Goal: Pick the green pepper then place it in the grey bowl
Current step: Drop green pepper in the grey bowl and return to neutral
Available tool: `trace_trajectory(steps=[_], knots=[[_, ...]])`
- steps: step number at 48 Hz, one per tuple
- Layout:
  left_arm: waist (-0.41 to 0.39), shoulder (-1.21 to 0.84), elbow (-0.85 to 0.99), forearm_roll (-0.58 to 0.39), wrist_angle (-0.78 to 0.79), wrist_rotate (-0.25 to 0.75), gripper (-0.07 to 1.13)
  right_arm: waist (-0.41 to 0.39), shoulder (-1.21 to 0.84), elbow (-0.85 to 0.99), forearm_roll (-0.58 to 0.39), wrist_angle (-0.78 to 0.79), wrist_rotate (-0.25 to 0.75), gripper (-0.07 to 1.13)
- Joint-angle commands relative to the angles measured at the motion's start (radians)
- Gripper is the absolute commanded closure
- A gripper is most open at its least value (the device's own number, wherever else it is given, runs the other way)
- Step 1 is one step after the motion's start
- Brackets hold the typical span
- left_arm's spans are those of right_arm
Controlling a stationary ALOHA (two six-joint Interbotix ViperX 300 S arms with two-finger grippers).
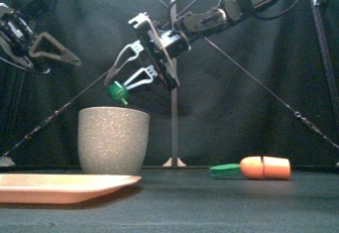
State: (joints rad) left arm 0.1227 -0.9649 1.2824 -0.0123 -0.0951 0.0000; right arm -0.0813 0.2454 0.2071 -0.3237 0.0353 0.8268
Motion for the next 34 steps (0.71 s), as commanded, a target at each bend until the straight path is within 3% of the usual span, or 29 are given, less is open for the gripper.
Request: trace_trajectory(steps=[1, 12, 24, 30, 34], knots=[[0.003, 0.005, -0.014, 0.0, -0.009, -0.002, 0.96, -0.018, -0.009, -0.035, -0.029, -0.009, 0.0, 0.3], [0.003, 0.005, -0.015, -0.002, -0.009, -0.002, 0.96, -0.02, -0.009, -0.034, -0.064, -0.009, 0.0, 0.2], [0.002, 0.005, -0.014, -0.003, -0.008, -0.002, 0.96, -0.011, -0.041, -0.021, -0.08, 0.049, -0.003, 0.19], [0.002, 0.003, -0.014, -0.003, -0.009, -0.002, 0.96, 0.006, -0.1, 0.021, -0.135, 0.06, -0.008, 0.19], [0.003, 0.005, -0.014, -0.003, -0.009, -0.002, 0.96, 0.041, -0.163, 0.064, -0.221, 0.049, -0.005, 0.19]])
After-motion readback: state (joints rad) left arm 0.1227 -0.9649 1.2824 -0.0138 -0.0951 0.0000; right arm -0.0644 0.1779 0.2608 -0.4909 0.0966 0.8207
